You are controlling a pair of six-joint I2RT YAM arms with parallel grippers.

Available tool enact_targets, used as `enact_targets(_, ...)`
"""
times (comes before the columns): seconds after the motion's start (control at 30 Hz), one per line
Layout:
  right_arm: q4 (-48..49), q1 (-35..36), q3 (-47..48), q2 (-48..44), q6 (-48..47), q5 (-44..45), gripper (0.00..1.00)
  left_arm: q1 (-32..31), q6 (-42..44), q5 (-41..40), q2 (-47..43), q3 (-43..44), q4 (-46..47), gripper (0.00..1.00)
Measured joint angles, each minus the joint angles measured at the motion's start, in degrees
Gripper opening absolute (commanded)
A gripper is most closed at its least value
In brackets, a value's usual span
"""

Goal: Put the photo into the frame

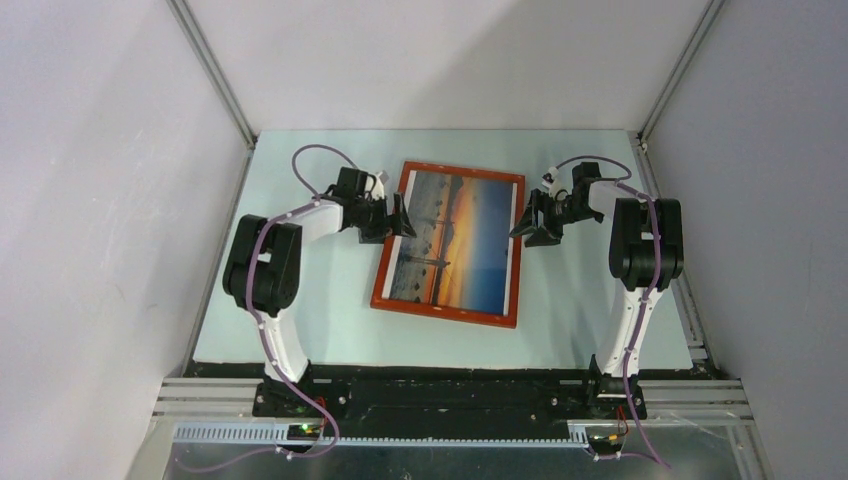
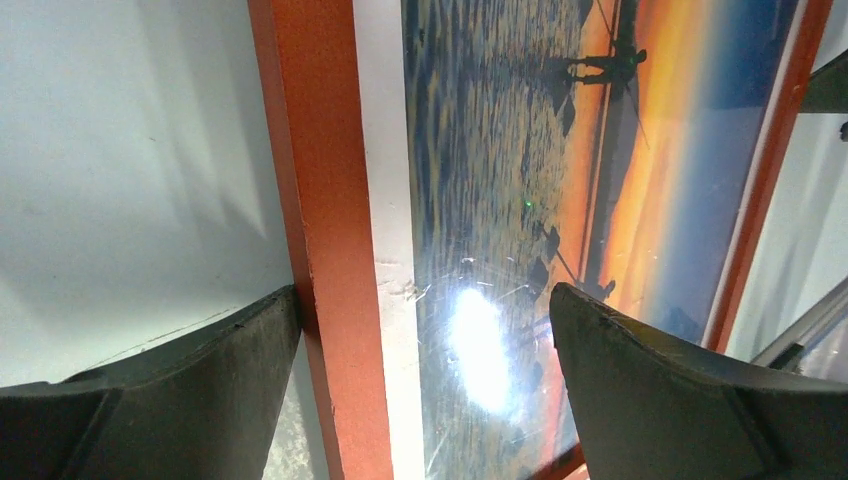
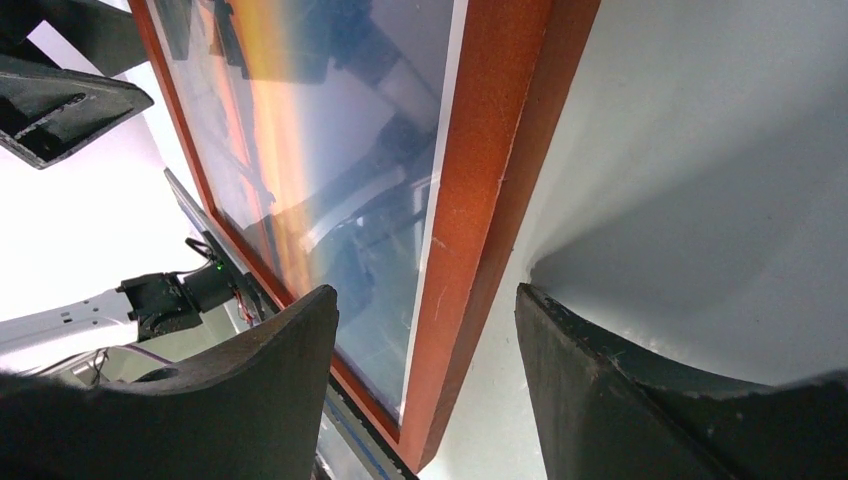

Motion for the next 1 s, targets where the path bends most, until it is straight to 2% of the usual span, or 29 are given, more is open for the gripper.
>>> enact_targets(0.2,-1.4,-0.09,0.59,0.11,-0.63,-0.11,0.7,-1.09,2.82,-1.84,-0.85,-0.61,-0.39,1.0)
enact_targets(0.63,-8.66,-0.09,12.5,4.11,-4.13,5.31,0.7,-1.44,8.5,-1.81,-1.01,0.44,-5.16,1.0)
enact_targets(1.0,-15.87,0.35,26.51,14.23,-5.25,5.03,0.7,-4.44,14.23,0.48,-1.01,1.11,-8.94,1.0)
